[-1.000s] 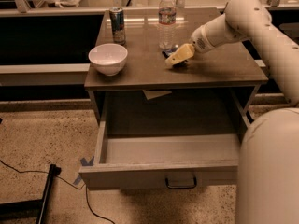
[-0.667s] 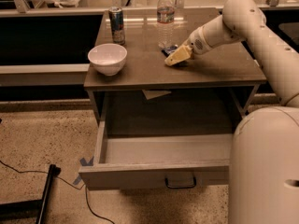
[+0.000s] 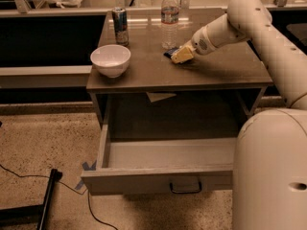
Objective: Place rxbar blueberry into top drawer
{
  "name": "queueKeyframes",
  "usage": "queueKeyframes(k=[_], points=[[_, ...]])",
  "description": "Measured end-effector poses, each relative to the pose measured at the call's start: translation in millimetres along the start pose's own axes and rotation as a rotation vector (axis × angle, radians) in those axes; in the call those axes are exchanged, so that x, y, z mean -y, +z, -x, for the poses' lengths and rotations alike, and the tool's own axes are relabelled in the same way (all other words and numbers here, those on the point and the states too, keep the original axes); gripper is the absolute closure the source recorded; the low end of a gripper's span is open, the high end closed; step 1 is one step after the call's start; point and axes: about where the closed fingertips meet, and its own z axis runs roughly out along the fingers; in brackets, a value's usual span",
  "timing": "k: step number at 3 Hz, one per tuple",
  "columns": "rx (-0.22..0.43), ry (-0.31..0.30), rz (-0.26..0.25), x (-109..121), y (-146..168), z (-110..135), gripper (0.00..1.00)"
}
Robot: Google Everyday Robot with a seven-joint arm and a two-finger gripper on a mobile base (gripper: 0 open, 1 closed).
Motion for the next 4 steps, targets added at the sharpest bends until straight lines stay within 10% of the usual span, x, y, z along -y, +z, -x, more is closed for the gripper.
queueKeyframes(k=[1, 2, 3, 4], points=[[0.0, 0.0, 0.0, 0.0, -1.1, 1.0, 1.0], [0.057, -0.091, -0.037, -4.7, -66.6, 10.8, 1.0], [0.176, -0.302, -0.129, -40.9, -211.6, 35.3, 1.0], [0.216, -0.36, -0.138, -65.8, -258.7, 40.3, 1.0]])
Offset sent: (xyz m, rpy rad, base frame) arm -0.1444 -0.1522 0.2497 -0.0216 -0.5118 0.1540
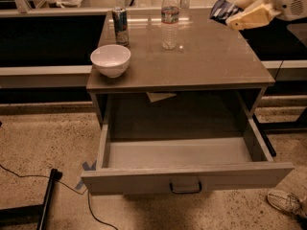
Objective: Place rxbar blueberry into top drawer
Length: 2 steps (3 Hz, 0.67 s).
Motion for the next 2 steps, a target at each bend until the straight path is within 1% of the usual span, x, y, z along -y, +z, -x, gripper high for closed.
queueKeyframes(k=[1, 2], points=[[0.004, 0.081, 0.126, -35.6, 30.9, -28.4, 1.0], [-0.048, 0.143, 0.252, -74.1, 70.5, -62.4, 1.0]])
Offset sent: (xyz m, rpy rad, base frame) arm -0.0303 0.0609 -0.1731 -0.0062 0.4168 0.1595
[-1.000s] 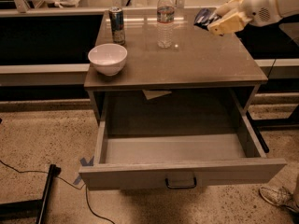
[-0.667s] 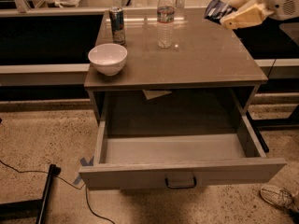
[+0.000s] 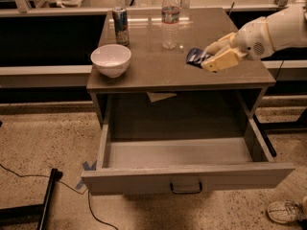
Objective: Place rxbar blueberry into top drawer
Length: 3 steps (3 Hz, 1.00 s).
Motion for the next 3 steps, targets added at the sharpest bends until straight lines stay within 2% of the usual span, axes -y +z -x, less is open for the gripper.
queueKeyframes(k=[1, 2, 3], points=[[0.0, 0.0, 0.0, 0.0, 0.1, -0.1, 1.0], [-0.018, 0.029, 0.026, 4.8, 7.2, -18.2, 1.0], [-0.009, 0.052, 0.074, -21.7, -2.0, -33.0, 1.0]])
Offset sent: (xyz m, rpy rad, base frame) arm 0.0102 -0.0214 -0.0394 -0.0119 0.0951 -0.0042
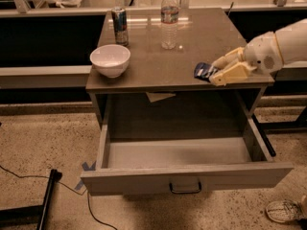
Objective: Place rxbar blueberry into top drawer
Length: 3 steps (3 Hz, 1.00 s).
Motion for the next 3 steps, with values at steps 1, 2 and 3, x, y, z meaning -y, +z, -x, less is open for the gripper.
queueKeyframes(k=[1, 2, 3], points=[[-0.045, 0.022, 0.018, -38.0, -1.2, -22.9, 1.0], [-0.076, 0.024, 0.038, -56.1, 17.9, -54.5, 1.0], [-0.08, 0.027, 0.047, -59.0, 22.0, -57.8, 1.0]])
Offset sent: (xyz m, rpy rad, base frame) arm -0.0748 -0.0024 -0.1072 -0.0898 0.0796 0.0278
